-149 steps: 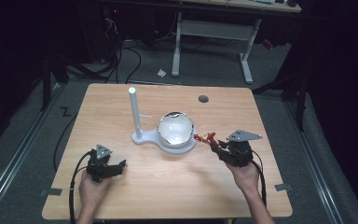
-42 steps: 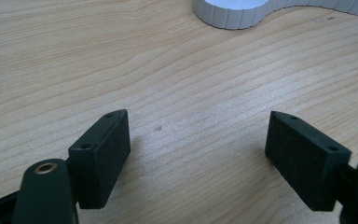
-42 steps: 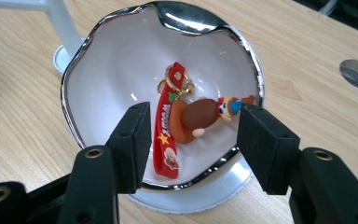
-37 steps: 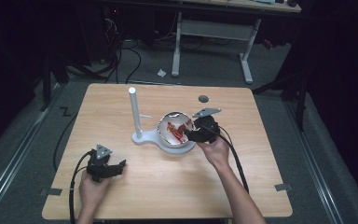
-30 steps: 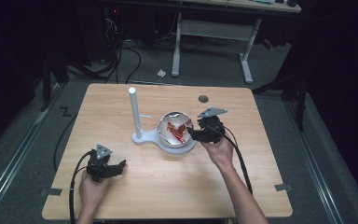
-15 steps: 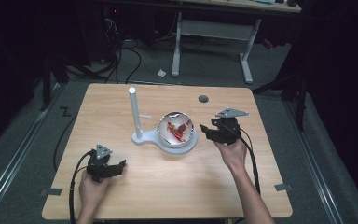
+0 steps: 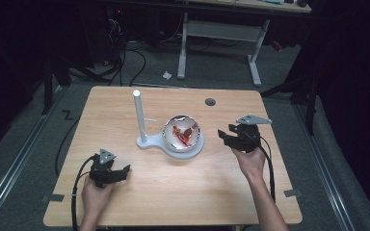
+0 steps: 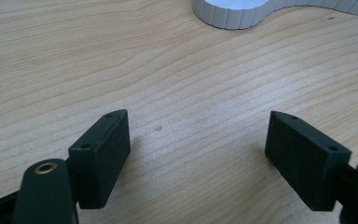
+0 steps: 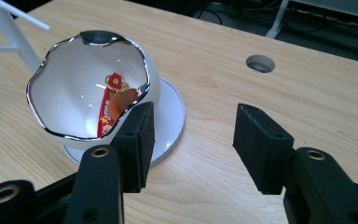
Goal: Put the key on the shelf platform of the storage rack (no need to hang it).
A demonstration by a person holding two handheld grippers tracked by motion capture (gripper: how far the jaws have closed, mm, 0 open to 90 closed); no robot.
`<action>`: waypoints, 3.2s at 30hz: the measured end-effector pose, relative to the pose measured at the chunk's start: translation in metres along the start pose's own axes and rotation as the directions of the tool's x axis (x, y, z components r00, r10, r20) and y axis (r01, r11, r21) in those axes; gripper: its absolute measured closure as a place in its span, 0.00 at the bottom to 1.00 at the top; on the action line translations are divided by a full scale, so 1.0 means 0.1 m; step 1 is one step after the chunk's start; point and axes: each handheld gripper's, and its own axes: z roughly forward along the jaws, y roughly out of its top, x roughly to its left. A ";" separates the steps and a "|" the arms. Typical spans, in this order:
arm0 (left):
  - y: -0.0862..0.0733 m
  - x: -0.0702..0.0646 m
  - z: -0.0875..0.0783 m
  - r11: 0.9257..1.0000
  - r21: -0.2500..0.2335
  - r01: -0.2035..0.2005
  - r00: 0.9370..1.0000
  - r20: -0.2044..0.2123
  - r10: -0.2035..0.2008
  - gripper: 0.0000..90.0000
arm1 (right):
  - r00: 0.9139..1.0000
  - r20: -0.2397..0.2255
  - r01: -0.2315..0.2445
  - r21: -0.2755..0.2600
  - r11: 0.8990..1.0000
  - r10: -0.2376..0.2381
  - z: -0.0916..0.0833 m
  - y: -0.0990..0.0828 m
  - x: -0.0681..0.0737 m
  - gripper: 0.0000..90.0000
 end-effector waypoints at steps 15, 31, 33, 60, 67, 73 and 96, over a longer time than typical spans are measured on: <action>0.00 0.00 0.00 1.000 0.000 0.000 1.000 0.000 0.000 0.25 | 0.997 0.034 -0.066 -0.026 0.998 0.066 -0.27 -0.22 -0.23 0.54; 0.00 0.00 0.00 1.000 -0.001 0.000 1.000 0.000 0.000 0.25 | 0.992 0.047 -0.113 -0.052 0.992 0.115 -0.48 -0.45 -0.34 0.54; 0.00 0.00 0.00 1.000 0.000 0.000 1.000 0.000 0.000 0.25 | 0.992 0.036 -0.119 -0.057 0.991 0.121 -0.50 -0.49 -0.34 0.54; 0.00 0.00 0.00 1.000 -0.001 0.000 1.000 0.000 0.000 0.25 | 0.989 -0.002 -0.150 -0.059 0.987 0.150 -0.59 -0.79 -0.25 0.53; 0.00 0.00 0.00 1.000 -0.001 0.000 1.000 -0.001 0.000 0.25 | 0.989 -0.013 -0.148 -0.045 0.988 0.147 -0.54 -0.86 -0.20 0.53; 0.00 0.00 0.00 1.000 -0.001 0.000 1.000 0.000 0.000 0.25 | 0.988 -0.022 -0.151 -0.035 0.988 0.150 -0.50 -0.91 -0.16 0.53; 0.00 0.00 0.00 1.000 -0.001 0.000 1.000 -0.001 0.000 0.25 | 0.988 -0.052 -0.145 0.000 0.989 0.145 -0.29 -1.02 -0.03 0.53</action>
